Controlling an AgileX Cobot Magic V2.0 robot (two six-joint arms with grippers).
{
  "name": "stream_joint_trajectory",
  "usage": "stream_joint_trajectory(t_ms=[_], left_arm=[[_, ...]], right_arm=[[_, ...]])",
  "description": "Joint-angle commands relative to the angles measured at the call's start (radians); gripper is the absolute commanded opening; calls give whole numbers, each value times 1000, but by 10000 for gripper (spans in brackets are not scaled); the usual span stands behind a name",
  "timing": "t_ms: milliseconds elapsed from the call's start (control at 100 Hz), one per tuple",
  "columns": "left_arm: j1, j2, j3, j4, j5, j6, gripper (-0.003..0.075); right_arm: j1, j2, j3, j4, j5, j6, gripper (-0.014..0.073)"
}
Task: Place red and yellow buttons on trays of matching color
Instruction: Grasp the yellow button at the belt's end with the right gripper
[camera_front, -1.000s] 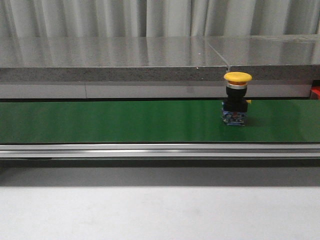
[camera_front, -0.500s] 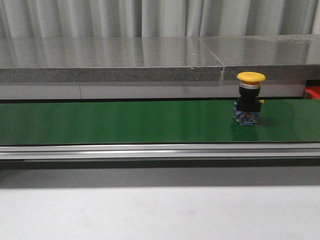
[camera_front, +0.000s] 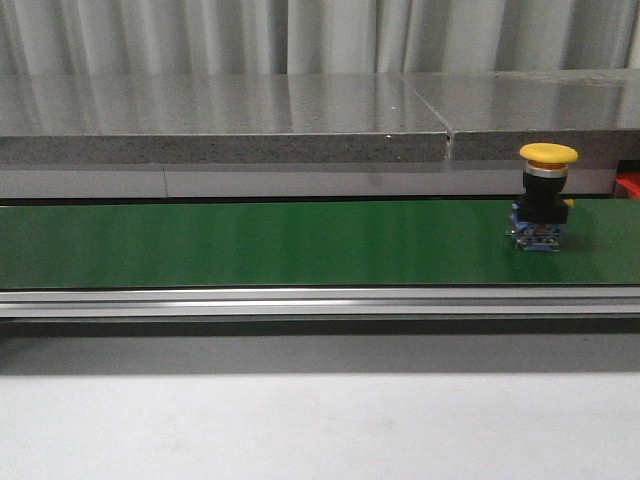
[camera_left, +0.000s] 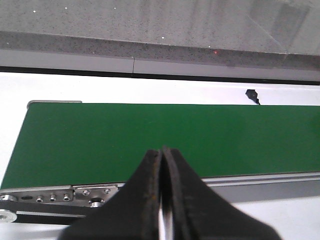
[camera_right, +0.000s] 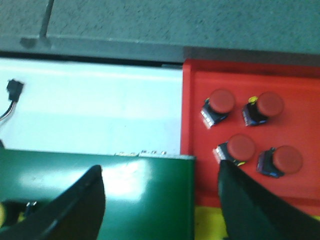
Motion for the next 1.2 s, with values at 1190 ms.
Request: stream_joint_trajectory(t_ms=[1190], left_arm=[[-9, 8, -25, -23, -67, 1, -19]], right_arm=[[263, 21, 467, 24, -368, -81, 554]])
